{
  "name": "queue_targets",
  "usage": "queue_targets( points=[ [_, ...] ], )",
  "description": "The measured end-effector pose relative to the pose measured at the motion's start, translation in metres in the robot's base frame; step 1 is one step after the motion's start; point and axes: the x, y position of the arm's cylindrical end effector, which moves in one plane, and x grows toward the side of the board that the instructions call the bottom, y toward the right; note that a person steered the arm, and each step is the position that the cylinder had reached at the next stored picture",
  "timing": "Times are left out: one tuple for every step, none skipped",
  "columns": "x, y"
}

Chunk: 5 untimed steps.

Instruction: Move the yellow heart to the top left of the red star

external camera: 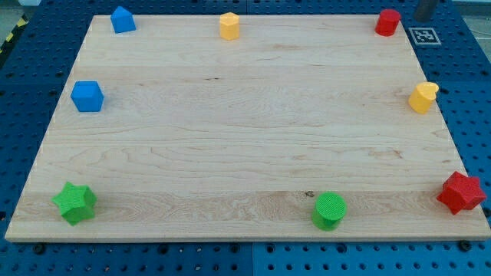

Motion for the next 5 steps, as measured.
queue_targets(
  points=[
    [0.000, 0.000],
    [0.000, 0.001],
    [0.002, 0.001],
    [0.024, 0.001],
    [0.042, 0.001]
  ],
)
